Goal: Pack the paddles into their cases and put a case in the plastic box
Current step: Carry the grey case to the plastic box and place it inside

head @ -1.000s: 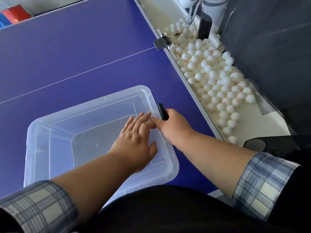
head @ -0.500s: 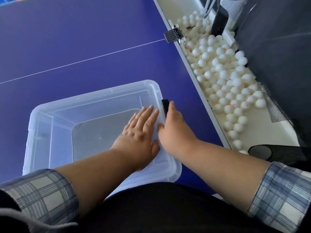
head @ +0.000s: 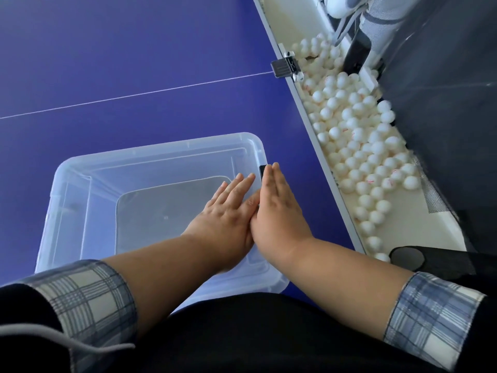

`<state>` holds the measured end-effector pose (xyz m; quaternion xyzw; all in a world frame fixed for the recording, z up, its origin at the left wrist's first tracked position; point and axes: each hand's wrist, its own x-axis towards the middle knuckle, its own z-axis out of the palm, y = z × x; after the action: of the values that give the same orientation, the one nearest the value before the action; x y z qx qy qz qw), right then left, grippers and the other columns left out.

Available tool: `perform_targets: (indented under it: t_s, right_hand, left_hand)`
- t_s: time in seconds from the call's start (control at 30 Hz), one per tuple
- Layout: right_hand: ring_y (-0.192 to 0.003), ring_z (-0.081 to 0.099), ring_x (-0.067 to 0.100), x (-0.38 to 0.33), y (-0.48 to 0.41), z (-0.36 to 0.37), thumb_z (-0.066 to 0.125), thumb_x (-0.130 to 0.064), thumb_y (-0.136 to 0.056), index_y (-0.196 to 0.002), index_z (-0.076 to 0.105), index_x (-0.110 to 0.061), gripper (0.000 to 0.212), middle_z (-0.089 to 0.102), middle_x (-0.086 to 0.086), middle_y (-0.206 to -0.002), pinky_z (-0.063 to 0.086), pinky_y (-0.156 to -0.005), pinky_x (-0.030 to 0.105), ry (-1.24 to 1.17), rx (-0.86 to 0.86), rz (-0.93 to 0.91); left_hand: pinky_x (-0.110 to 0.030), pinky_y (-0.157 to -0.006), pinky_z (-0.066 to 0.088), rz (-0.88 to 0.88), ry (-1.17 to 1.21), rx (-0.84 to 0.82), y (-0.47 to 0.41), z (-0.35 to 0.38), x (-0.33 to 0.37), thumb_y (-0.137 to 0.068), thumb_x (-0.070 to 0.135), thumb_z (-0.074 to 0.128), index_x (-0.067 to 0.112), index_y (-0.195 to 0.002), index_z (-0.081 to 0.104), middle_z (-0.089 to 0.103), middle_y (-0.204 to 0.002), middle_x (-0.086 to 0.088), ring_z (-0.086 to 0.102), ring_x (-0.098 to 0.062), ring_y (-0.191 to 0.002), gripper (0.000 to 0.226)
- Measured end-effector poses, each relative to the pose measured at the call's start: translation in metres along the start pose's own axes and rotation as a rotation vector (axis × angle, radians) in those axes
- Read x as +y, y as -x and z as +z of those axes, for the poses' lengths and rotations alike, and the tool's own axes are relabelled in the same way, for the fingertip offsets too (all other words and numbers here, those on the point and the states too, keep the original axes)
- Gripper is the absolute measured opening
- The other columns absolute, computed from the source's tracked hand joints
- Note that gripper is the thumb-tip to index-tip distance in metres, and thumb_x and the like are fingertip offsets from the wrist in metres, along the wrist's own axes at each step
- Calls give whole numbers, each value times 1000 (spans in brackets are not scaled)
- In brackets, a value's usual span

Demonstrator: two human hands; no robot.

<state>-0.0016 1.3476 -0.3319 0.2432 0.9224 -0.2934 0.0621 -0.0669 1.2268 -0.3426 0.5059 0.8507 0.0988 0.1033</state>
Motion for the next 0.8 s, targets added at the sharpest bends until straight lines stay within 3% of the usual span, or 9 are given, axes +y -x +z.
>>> perform_targets:
  t_s: [0.2, 0.3, 0.37, 0.43, 0.57, 0.67, 0.73, 0.8]
  right_hand:
    - [-153, -18, 21, 4, 1, 4, 21, -38, -104, -158, -12, -20, 66, -16, 1, -168, 3, -124, 52, 305, 9, -102]
    - [-154, -14, 22, 2, 2, 6, 8, -55, -97, -160, 2, -24, 71, -10, 0, -169, 3, -122, 54, 373, 8, -131]
    - [-154, -13, 23, 1, 2, 7, 8, -64, -94, -159, 8, -25, 76, -10, 1, -169, 3, -122, 55, 436, 17, -124]
    - [-154, -12, 25, -1, 3, 9, 4, -65, -92, -160, 8, -23, 79, -10, 4, -169, 4, -122, 56, 516, 28, -109]
    - [-155, -9, 26, -11, 6, 14, -4, -53, -92, -160, 6, -23, 75, -4, 8, -169, 4, -122, 59, 635, 22, -98]
    - [-155, -7, 26, -31, 6, 23, 9, -43, -96, -161, 8, -24, 68, 1, 6, -169, 4, -121, 61, 600, 33, -56]
    - [-155, -7, 25, -58, 6, 36, 20, -43, -98, -160, 7, -26, 66, 0, 4, -170, 2, -120, 61, 586, 35, -101]
    - [-155, -8, 24, -96, 8, 56, 27, -49, -99, -160, 6, -29, 68, -2, 3, -170, 0, -119, 60, 560, -4, -207]
  left_hand:
    - [-35, -121, 4, -23, 86, 100, 7, -4, -1, -99, 25, 46, 15, -154, 27, 20, -163, -8, 9, -26, -152, 59]
    - [-36, -122, 8, -74, 107, 102, 24, -9, -8, -99, 29, 47, 16, -153, 31, 26, -161, -8, 16, -26, -150, 58]
    - [-33, -121, 4, -122, 82, 79, 48, -11, -25, -101, 39, 41, 18, -156, 24, 20, -164, -6, 11, -23, -151, 61]
    - [-31, -119, 0, -223, 58, 87, 81, -14, -49, -102, 45, 36, 22, -156, 20, 15, -165, -3, 6, -21, -151, 61]
    - [-34, -120, -2, -434, 49, 170, 142, -24, -87, -102, 40, 39, 23, -153, 31, 18, -164, -5, 9, -23, -151, 54]
    - [-43, -121, -2, -678, 36, 215, 173, -31, -113, -100, 46, 38, 27, -153, 27, 17, -164, -3, 5, -24, -152, 57]
    - [-45, -120, -3, -852, 66, 243, 192, -36, -135, -96, 56, 40, 26, -155, 18, 12, -165, -3, 1, -24, -152, 70]
    - [-47, -120, 7, -993, 161, 234, 208, -41, -155, -89, 66, 46, 23, -157, 8, 9, -165, -4, 4, -26, -151, 88]
